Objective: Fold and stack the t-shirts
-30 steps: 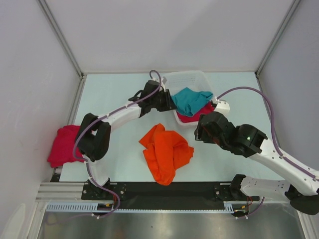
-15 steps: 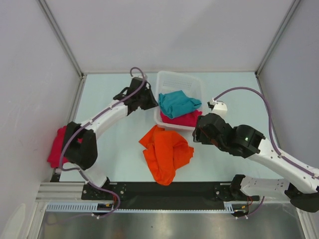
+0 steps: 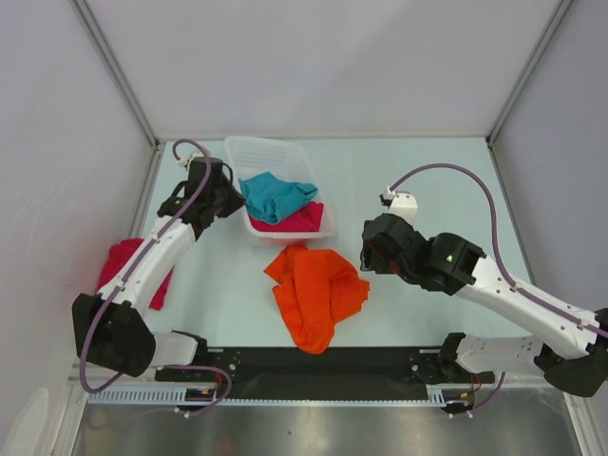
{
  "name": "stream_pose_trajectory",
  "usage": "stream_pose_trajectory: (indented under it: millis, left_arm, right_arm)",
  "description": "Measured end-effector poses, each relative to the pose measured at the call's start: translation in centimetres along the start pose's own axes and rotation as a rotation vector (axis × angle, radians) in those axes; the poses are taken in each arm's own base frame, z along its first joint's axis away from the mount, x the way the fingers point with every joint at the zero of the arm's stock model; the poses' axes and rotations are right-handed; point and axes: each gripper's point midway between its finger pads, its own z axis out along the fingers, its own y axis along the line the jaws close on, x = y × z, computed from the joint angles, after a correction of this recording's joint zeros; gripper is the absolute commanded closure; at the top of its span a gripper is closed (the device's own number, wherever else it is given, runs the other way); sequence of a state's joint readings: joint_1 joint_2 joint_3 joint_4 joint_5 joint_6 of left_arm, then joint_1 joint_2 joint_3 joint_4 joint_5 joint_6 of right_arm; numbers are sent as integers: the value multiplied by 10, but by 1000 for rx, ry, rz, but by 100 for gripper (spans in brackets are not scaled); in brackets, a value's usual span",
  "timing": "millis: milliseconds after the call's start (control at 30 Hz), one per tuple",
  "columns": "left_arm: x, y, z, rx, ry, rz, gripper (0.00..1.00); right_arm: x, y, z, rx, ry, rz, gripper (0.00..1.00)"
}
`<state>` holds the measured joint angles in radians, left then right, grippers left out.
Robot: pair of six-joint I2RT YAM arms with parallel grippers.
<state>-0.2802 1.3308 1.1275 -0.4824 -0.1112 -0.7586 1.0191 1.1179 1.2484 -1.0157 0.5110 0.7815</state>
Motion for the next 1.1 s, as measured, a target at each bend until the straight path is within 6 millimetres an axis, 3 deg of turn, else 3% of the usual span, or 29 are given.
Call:
stream_pose_trajectory:
  millis: [533,900,967,1100]
  left_arm:
    - [-32,75,-59,-179,-173,-146,100]
    - [-35,96,-74,-223,-234,-216,100]
    - [-34,96,-70,-222,-224,-216,96]
    - [-34,92,-58,-210,-202,-216,78]
  right_arm:
    - [-3,-2,-1,-9,-6,-33,46]
    - [-2,2,2,-30,-2,-29,46]
    - [-1,2,3,-29,-1,-29,46]
    - [2,2,4,-27,4,-32,46]
